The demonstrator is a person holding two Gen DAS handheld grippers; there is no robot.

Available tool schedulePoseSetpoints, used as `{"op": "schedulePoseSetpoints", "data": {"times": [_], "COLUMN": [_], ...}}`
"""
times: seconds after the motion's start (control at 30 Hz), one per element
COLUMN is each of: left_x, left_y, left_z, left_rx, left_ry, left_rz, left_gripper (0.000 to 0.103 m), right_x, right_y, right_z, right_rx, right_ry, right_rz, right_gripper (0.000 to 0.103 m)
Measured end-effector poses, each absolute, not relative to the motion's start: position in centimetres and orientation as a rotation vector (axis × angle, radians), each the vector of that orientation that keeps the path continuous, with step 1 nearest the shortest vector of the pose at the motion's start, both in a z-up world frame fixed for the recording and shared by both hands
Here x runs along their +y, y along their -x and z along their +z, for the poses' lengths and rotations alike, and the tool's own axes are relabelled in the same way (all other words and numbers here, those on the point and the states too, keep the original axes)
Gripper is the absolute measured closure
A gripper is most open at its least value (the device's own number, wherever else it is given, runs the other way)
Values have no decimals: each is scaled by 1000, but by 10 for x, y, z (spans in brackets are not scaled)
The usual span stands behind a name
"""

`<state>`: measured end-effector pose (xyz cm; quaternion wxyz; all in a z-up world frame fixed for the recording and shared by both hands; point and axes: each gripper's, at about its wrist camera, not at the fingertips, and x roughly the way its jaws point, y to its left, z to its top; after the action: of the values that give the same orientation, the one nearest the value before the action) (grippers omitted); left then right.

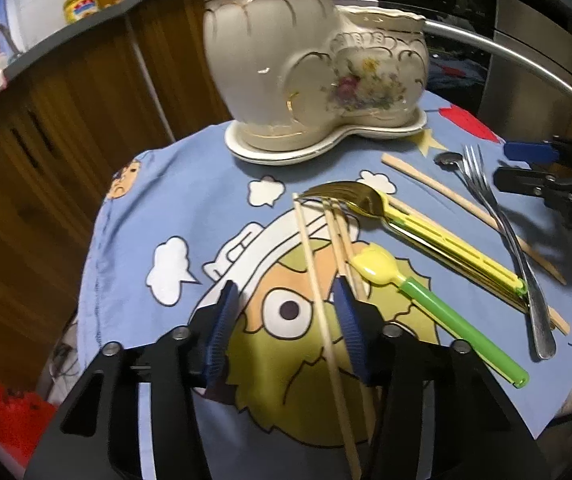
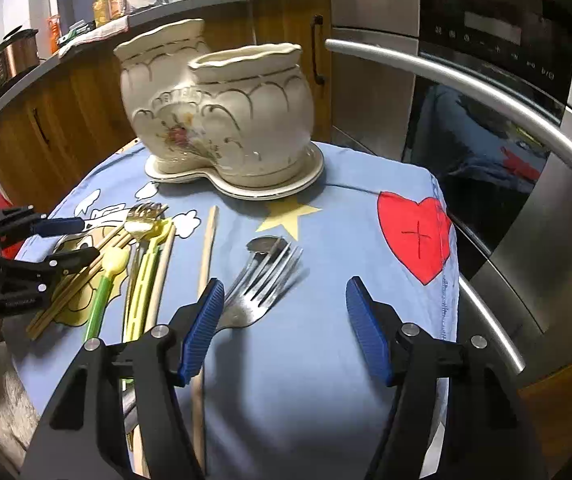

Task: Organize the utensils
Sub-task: 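Grasp a wooden chopstick with the left tool while the right tool grasps a silver fork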

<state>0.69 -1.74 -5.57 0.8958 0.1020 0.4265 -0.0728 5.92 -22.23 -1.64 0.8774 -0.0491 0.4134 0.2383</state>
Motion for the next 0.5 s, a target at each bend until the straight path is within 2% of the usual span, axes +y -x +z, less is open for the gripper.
{"op": "schedulePoseSetpoints", "data": {"times": [0.1,0.13,0.17,0.33,0.5], "left_x": [-19,-19,-20,-21,-25], "left_y": [-7,-8,-9,-14,-16], "left_z": [-54,-54,-53,-54,-56], "left_rx": [903,911,921,932,914], "left_ry": [-204,-194,-185,-166,-188], "left_rz": [-192,-206,-219,-221,-194], "left_gripper": [71,80,83,85,94], "right_x": [-223,-223,-222,-219,-222], "right_y": [-67,-70,-72,-81,-82], "right_z": [-21,-22,-23,-26,-26], "right_rx": [902,908,912,933,936], "right_ry": [76,72,68,41,3], "right_rz": [516,520,525,563,595], "right_gripper": [55,59,64,72,90]}}
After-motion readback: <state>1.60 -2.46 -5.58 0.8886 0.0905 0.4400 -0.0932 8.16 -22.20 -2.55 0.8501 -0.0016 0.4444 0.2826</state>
